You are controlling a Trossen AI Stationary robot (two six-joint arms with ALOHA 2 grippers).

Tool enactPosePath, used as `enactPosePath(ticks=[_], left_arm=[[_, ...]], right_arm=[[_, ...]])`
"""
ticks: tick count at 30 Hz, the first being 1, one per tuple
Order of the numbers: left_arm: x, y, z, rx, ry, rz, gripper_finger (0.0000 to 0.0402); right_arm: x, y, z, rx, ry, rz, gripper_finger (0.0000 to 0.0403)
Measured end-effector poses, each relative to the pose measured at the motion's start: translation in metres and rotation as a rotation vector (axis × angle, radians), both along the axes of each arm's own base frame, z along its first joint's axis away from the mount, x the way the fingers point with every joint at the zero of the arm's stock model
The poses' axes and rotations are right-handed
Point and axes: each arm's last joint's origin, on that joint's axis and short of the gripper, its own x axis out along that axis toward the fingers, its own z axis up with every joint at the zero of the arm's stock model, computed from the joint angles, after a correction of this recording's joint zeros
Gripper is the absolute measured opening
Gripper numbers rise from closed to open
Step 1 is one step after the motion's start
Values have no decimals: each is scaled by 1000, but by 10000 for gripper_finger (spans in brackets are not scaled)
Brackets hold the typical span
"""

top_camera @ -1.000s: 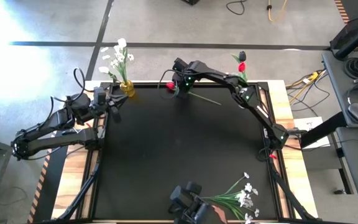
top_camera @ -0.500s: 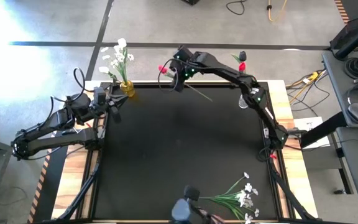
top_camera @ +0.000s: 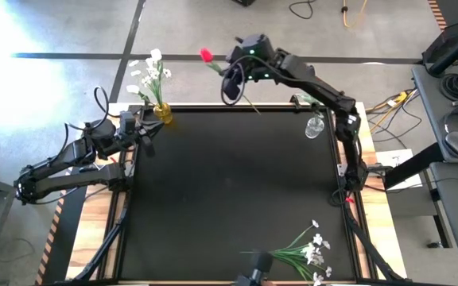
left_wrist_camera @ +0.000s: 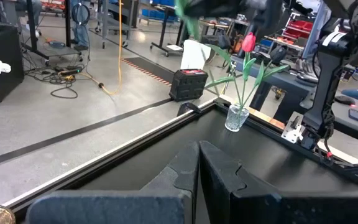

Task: Sort flowers into vase by color
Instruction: Put the red tulip into the transparent vase

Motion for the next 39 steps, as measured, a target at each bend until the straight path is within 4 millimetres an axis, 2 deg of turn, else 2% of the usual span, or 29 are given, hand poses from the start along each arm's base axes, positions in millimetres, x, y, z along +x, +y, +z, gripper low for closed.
enactPosePath(ticks=[7, 11, 14, 22, 30, 39], left_arm=[[0, 0, 0, 0, 0, 0, 0], [0, 0, 0, 0, 0, 0, 0], [0, 0, 0, 0, 1, 0, 0], [0, 0, 0, -1, 2, 0, 0], [0, 0, 0, -1, 2, 0, 0], [0, 0, 0, -1, 2, 0, 0]], right_arm=[[-16, 17, 31, -50, -77, 13, 13], [-30, 32, 57, -101, -144, 28, 13], [-47, 43, 78, -161, -179, 18, 13], [-102, 72, 123, -322, -196, -149, 12], [-140, 90, 138, -359, -207, -215, 12], [-173, 109, 151, -376, -360, -230, 12]])
